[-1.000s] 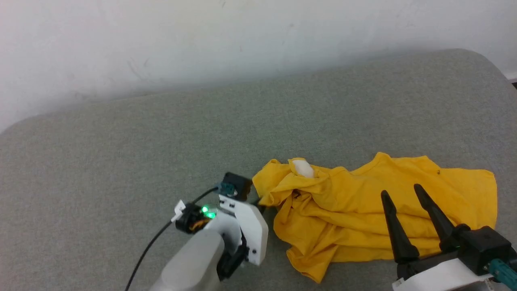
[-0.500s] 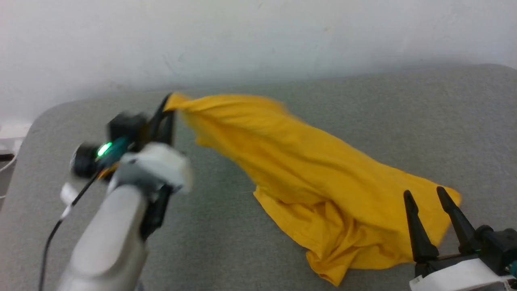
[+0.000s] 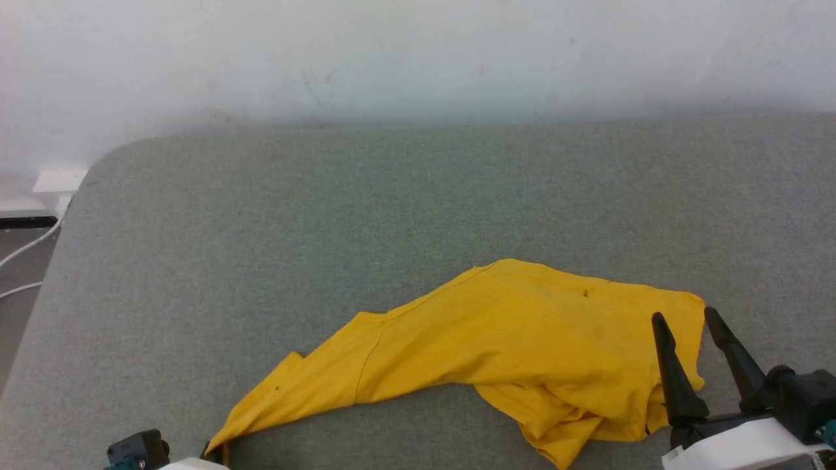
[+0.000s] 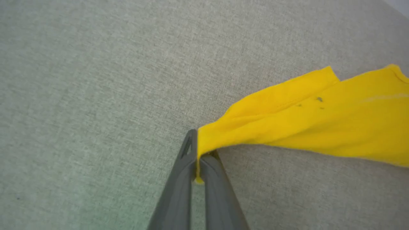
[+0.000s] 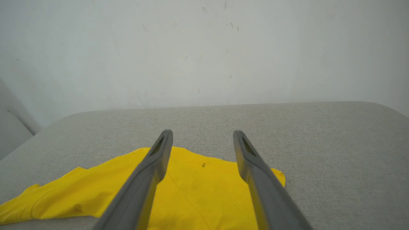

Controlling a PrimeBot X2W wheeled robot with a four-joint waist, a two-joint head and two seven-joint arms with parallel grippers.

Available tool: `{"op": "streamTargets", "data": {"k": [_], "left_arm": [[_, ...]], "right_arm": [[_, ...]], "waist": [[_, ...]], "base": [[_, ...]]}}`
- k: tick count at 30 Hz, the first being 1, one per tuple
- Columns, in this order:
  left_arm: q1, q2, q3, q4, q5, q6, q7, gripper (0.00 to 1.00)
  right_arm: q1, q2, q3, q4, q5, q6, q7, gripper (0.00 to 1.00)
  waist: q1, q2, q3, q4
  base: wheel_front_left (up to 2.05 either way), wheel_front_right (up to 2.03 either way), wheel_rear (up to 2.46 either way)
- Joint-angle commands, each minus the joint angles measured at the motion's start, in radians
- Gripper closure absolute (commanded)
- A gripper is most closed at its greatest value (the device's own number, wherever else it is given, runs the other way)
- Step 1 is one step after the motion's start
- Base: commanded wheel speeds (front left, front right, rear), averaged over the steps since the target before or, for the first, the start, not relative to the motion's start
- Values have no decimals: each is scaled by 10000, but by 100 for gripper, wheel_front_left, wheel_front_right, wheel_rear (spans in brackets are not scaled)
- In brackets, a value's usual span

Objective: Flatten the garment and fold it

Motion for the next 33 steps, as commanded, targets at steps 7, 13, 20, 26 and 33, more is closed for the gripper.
{"op": "streamTargets", "data": {"k": [7,13,20,26,33], "left_arm": [[-98,120,-3,-172,-60,-534,-325,0],[-554,1070,-405,-1167,260,-957,657,0],[-1528,2133,-599,-2066,548,-1170,1996,0],[-2407,2460,-1393,-2118,546,-1910,3282,0],[-3746,1775,-2413,-1081,448,-2695,4117,0]], "right_arm": [[88,14,-168,-48,-34,-9,125,0],[190,14,-146,-105,13,-9,199,0],[189,14,-146,-167,62,-9,217,0],[87,14,-129,-142,76,-9,245,0],[-237,14,5,-131,84,-9,235,0]], "waist": [[0,-1,-285,192],[0,-1,-424,211],[0,-1,-331,104],[0,-1,-116,-126],[0,-1,492,-453]], "base": [[0,0,0],[0,0,0],[0,0,0],[0,0,0],[0,0,0]]}}
